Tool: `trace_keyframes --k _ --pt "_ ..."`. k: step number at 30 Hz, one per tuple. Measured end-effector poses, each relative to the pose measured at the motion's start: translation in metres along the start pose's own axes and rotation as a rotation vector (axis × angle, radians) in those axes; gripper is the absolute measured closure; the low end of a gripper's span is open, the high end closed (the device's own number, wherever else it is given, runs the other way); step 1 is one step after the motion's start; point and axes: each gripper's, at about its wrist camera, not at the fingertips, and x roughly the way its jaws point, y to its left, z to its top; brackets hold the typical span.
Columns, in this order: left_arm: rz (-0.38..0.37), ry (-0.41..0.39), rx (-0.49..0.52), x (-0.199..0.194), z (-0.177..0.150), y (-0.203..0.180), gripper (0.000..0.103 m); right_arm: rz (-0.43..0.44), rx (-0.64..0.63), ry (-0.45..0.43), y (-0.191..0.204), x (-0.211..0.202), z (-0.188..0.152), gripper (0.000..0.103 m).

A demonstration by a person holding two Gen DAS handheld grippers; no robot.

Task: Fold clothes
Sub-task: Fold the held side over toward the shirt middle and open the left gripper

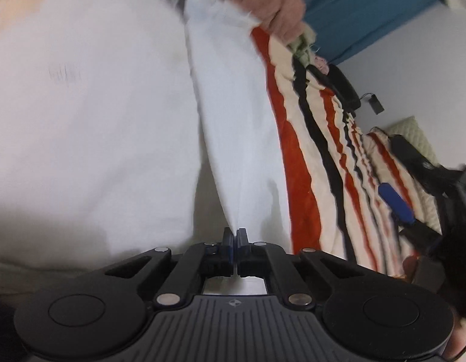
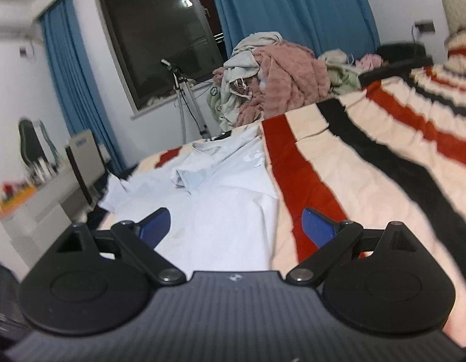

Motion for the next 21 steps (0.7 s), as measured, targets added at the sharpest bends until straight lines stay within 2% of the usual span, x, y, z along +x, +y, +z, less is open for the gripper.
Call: trace_keyframes --k 4,8,11,12,13,15,16,20,21 --pt "0.110 -0.050 0.068 -0.020 -0.013 -0.007 0.102 -0.005 -0.043 0.001 0.009 -0.006 -0.005 0.008" --pt "0.155 -0.085 0.125 -0.033 -0.019 -0.017 0.100 0.011 -0.053 -0.001 0.014 -0.015 -0.010 0.008" --pt "0.174 -0.134 0.177 -0.052 -0.024 -0.031 0.081 0.026 -0.069 -0.019 0.019 -0.026 -0.008 0.008" --pt "0.177 -0.158 0.200 -0.061 -0.027 -0.037 0.064 0.025 -0.066 -0.027 0.021 -0.031 -0.007 0.008" --pt "0.188 -0.182 0.230 -0.067 -0.028 -0.043 0.055 0.027 -0.063 -0.035 0.023 -0.037 -0.006 0.008" --pt "0.212 -0.231 0.300 -0.074 -0.030 -0.056 0.053 0.032 -0.060 -0.049 0.027 -0.046 -0.002 0.008" --pt "0.226 -0.244 0.331 -0.079 -0.032 -0.061 0.047 0.034 -0.066 -0.053 0.031 -0.050 0.001 0.008" --pt "0.272 -0.272 0.375 -0.098 -0.036 -0.070 0.036 0.043 -0.108 -0.094 0.046 -0.071 0.016 0.008" --pt "0.279 -0.278 0.373 -0.103 -0.034 -0.072 0.030 0.048 -0.111 -0.105 0.049 -0.076 0.020 0.008"
